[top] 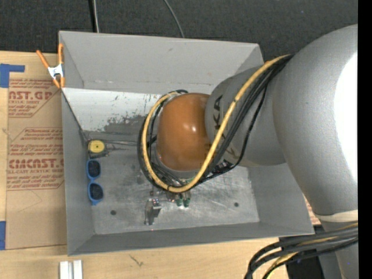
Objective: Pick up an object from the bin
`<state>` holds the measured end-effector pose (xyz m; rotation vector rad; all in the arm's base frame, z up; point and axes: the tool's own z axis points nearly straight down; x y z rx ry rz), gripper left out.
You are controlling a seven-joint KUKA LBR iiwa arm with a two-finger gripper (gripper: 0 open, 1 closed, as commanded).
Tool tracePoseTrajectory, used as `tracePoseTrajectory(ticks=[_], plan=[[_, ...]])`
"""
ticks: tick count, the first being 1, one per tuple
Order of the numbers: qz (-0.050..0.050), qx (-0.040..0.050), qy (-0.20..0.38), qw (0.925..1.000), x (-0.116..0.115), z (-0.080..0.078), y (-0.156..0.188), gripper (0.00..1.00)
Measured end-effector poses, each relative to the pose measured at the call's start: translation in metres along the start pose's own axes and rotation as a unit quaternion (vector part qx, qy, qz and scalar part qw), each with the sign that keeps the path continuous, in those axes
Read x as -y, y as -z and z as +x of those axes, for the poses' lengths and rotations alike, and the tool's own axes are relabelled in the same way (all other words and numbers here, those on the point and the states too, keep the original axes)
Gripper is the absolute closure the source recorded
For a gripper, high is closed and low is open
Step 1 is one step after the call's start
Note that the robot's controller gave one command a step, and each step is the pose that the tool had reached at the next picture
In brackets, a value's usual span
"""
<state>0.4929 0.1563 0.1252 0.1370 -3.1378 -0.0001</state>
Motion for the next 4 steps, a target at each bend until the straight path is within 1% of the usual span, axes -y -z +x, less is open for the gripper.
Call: tracePoseTrajectory(ticks=[1, 2, 3, 4], plan=[[0.001, 0.0024, 0.048, 0.9988, 0.050, -0.077, -0.040, 0.00], [0.001, -0.0013, 0.055, 0.9985, 0.116, -0.037, -0.045, 0.00], [0.000, 0.0029, -0.065, 0.9979, 0.201, 0.007, -0.048, 0.00], [-0.001, 0.0051, -0.064, 0.9979, 0.200, 0.006, -0.047, 1.00]])
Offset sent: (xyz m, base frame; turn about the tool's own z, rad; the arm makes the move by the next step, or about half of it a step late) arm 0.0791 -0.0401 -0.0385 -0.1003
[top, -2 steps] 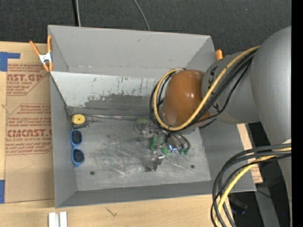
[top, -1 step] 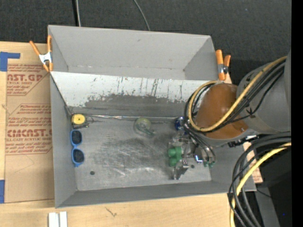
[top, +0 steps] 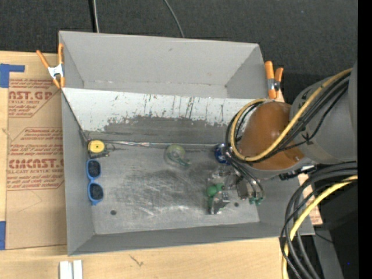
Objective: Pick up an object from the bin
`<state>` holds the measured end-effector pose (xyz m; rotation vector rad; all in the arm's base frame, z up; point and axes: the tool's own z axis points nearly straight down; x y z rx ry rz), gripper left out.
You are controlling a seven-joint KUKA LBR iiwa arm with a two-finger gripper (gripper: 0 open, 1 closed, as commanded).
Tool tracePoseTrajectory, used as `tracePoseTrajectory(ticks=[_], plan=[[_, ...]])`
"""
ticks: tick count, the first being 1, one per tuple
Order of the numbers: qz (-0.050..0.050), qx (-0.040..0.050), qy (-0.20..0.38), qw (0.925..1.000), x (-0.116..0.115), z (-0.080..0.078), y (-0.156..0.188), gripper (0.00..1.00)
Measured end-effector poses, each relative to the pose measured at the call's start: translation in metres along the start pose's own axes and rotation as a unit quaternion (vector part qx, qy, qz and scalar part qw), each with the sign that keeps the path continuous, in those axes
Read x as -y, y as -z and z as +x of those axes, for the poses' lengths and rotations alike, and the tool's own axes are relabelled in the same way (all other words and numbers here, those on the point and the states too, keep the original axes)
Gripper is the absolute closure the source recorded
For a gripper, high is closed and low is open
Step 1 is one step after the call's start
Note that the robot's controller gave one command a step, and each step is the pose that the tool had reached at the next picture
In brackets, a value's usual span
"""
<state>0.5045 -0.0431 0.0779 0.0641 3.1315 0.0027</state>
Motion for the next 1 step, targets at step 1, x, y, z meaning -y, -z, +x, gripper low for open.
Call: tracePoseTrajectory(ticks=[1], plan=[[0.001, -0.0007, -0.008, 1.0000, -0.0039, -0.0092, 0.1795, 1.00]])
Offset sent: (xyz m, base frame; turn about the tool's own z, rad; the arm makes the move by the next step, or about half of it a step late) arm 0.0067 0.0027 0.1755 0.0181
